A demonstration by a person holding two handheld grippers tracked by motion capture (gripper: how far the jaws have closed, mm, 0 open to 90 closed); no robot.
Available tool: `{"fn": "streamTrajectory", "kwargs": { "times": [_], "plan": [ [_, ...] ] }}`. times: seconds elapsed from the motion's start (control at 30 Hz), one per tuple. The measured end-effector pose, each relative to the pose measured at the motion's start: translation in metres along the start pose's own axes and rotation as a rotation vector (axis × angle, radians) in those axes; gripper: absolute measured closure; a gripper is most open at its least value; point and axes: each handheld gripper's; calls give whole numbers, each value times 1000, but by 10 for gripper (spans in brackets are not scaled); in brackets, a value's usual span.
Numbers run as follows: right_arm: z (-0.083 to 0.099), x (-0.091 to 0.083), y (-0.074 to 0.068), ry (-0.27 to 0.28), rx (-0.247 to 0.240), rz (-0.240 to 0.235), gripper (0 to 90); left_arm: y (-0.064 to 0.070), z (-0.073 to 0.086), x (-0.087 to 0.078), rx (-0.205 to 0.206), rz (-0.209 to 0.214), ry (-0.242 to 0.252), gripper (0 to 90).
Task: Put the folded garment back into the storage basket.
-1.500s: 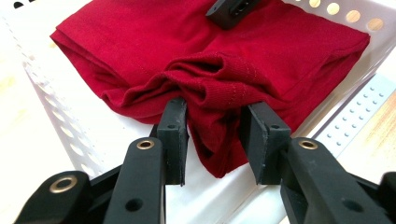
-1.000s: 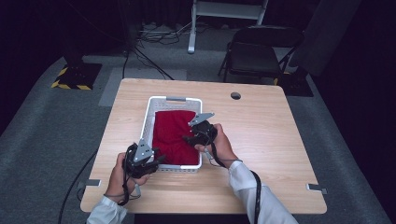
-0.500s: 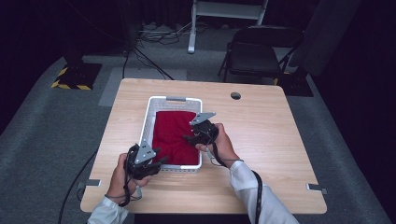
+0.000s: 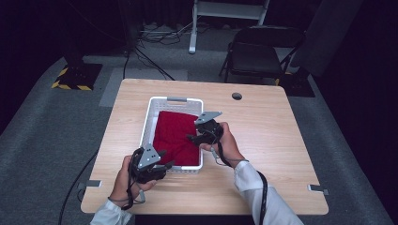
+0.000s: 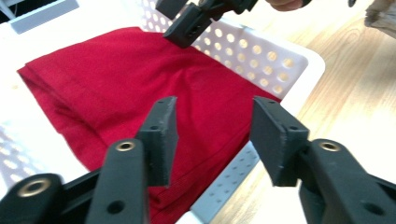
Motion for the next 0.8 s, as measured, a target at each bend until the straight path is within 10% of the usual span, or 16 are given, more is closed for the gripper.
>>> {"fn": "streamTrajectory", "kwargs": {
  "times": [0.8],
  "plan": [
    [8, -19, 0, 22, -83, -17, 163, 35, -13, 4, 46, 10, 1, 84]
  ]
}}
Point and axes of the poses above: each handheld gripper's, and its own axes: x roughly forward along the jaws, z roughly out of its underside, y roughly to its right, and after that the axes turned 10 degrees about -z, right-handed
